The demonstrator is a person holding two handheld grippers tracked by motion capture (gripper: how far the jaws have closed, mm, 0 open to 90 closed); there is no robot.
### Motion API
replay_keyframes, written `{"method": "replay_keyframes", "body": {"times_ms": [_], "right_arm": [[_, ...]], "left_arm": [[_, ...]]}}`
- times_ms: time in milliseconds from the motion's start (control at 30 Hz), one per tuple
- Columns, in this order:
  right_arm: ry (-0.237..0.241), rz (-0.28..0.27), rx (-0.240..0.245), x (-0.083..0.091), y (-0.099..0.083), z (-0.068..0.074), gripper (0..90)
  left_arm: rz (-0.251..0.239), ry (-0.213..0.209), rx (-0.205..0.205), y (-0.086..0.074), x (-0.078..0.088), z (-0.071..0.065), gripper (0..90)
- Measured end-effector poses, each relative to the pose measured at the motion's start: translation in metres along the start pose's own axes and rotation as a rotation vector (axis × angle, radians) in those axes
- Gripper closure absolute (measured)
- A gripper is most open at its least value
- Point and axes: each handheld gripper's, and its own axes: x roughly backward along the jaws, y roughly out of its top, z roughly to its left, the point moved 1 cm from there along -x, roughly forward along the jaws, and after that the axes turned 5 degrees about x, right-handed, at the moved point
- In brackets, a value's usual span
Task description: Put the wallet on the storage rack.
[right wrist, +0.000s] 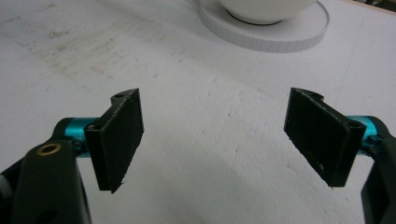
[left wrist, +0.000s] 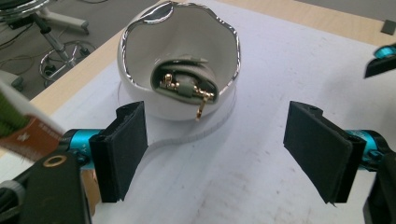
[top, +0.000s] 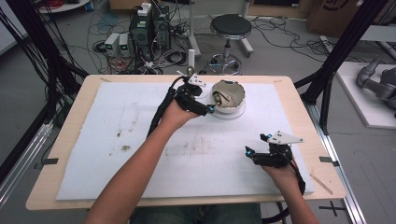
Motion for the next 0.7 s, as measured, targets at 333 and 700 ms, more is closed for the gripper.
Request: {"method": "replay_keyframes", "body": {"times_ms": [333, 700], "right_arm": [[0.013, -0.016, 0.006, -0.013, 0.010, 0.000, 20.2], [0.012, -0.029, -0.008, -0.020, 0.016, -0.007, 20.2]], "left_arm": [[-0.033, 0.040, 0.031, -0.027, 0.041, 0.013, 21.3], [-0.075, 0.063, 0.066, -0.069, 0.083, 0.020, 20.1]]}}
